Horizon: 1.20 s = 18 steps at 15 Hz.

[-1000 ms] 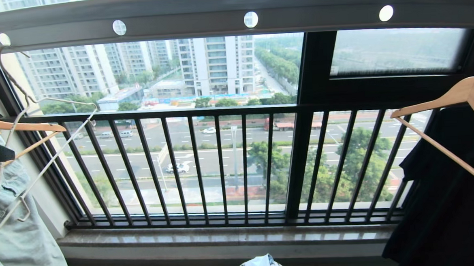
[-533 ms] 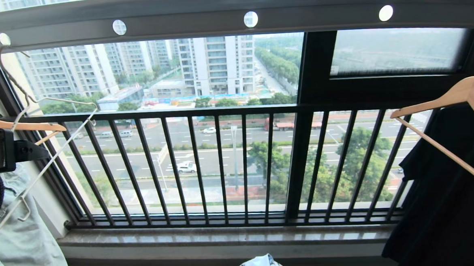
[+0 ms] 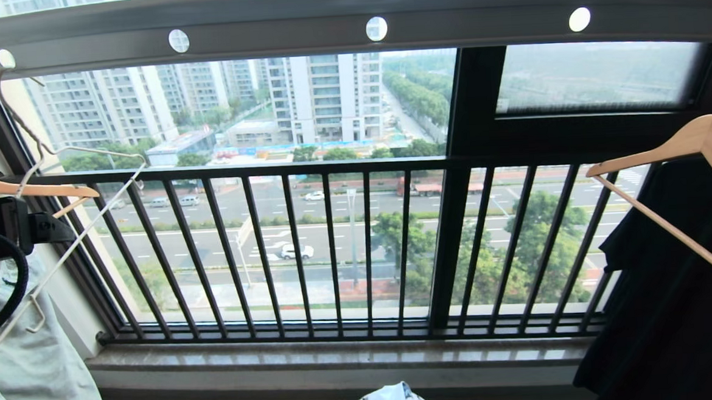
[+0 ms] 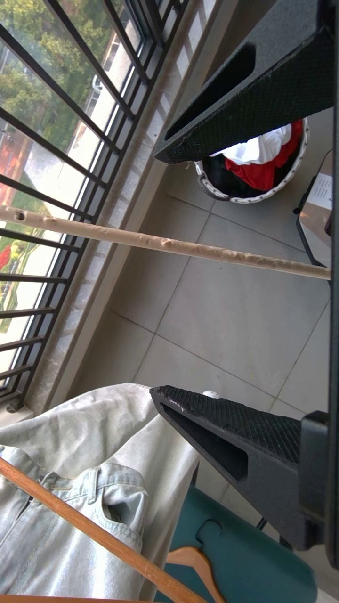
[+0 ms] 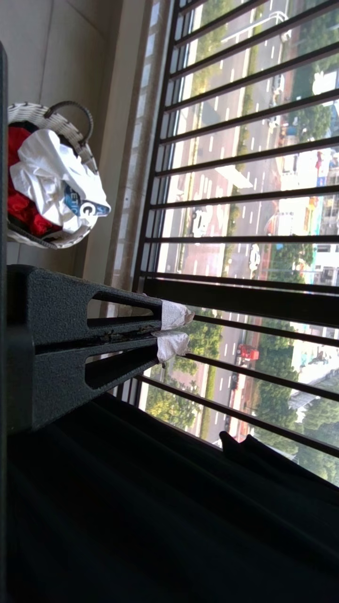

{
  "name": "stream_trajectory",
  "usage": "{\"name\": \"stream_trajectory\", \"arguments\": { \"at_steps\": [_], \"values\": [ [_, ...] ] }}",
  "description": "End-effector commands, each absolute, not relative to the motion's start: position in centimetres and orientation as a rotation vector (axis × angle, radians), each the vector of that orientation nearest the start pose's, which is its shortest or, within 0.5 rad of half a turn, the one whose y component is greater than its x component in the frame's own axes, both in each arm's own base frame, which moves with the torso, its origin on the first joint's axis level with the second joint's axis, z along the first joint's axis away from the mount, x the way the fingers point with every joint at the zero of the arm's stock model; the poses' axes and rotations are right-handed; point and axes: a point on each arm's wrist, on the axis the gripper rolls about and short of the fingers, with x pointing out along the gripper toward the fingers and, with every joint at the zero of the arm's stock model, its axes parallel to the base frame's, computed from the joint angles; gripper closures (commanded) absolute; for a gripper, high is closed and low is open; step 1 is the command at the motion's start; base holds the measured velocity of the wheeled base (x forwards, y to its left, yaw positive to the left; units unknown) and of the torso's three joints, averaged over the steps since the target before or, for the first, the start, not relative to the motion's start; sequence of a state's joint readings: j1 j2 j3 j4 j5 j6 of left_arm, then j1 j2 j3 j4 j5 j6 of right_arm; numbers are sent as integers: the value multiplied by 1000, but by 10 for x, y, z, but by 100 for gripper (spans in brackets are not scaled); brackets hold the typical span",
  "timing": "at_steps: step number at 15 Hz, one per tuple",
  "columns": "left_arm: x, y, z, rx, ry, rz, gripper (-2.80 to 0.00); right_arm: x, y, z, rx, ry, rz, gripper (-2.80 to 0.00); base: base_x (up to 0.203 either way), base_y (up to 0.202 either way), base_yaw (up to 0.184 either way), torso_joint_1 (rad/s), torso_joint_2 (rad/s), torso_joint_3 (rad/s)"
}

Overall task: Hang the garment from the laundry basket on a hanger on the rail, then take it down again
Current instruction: Pick up the clothes rack on the clothesline

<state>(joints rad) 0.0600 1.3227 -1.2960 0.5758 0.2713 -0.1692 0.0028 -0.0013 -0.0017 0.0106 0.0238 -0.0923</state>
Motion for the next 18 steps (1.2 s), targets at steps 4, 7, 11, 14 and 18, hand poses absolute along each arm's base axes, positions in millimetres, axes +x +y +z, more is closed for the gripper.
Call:
{"name": "stream_trajectory", "arguments": {
  "at_steps": [4, 7, 11, 14, 18],
  "values": [
    [193, 18, 297, -125, 577, 308, -280, -23, 0, 75, -93, 8, 27, 0, 0, 0, 0, 0, 0, 0],
    [194, 18, 295, -133, 583, 297, -280, -23, 0, 75, -93, 8, 27, 0, 0, 0, 0, 0, 0, 0],
    [195, 19, 295, -135, 585, 302, -280, -23, 0, 75, -93, 8, 28, 0, 0, 0, 0, 0, 0, 0],
    [198, 21, 293, -135, 596, 314, -280, -23, 0, 75, -93, 8, 26, 0, 0, 0, 0, 0, 0, 0],
    [198, 21, 293, -134, 595, 315, 0, -23, 0, 75, -93, 8, 28, 0, 0, 0, 0, 0, 0, 0]
  ]
}}
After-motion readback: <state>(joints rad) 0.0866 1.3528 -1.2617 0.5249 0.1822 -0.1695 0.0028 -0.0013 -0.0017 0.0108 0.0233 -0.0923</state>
